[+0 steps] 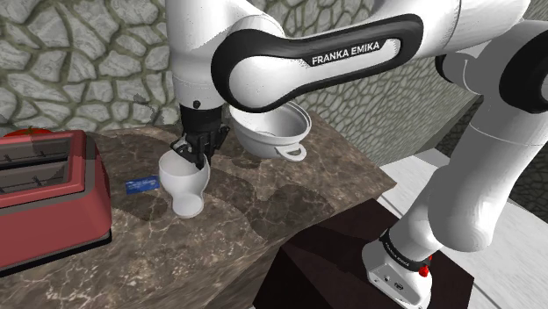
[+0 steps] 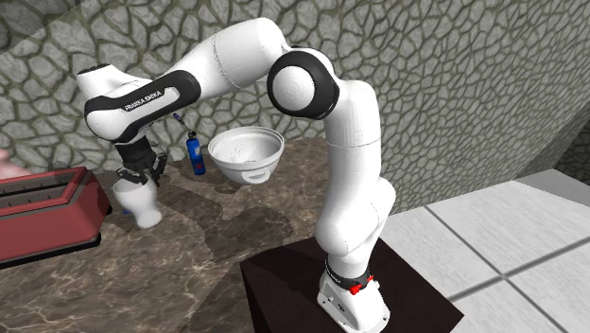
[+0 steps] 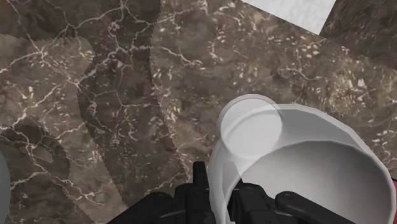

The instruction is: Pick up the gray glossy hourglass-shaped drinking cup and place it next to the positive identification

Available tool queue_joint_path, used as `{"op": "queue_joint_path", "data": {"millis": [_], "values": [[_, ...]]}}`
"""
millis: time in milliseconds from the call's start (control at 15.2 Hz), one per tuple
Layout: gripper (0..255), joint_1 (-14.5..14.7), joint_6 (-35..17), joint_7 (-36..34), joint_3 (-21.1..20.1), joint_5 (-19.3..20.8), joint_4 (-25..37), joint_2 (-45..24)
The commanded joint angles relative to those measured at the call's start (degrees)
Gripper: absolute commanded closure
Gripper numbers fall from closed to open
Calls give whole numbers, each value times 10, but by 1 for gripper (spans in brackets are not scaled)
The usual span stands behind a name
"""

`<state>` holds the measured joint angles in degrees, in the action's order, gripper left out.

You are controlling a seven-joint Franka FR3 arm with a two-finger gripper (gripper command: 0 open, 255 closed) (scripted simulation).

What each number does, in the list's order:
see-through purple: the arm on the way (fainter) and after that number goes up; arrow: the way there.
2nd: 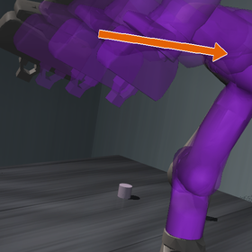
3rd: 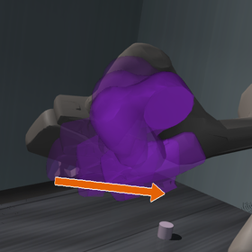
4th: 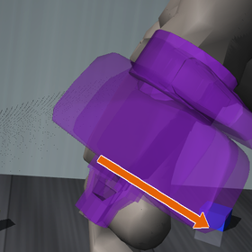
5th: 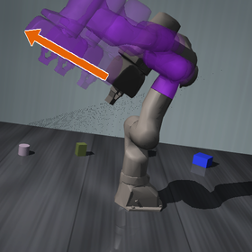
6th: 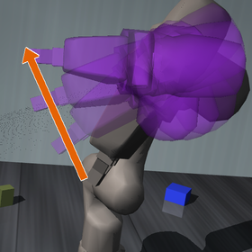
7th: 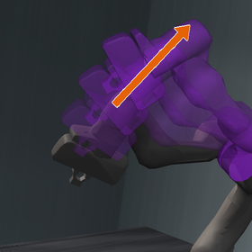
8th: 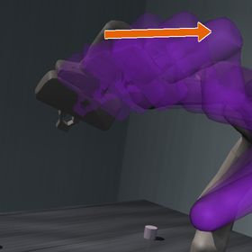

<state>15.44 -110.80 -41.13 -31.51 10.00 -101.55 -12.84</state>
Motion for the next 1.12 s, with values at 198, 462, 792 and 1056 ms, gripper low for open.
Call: {"op": "queue_joint_path", "data": {"millis": [198, 462, 792, 1056], "values": [[255, 1, -35, -6, 3, 8, -26, -11], [255, 2, -62, -13, 5, 17, -43, -22], [255, 4, -81, -18, 7, 23, -54, -31], [255, 4, -81, -18, 7, 23, -54, -31]]}}
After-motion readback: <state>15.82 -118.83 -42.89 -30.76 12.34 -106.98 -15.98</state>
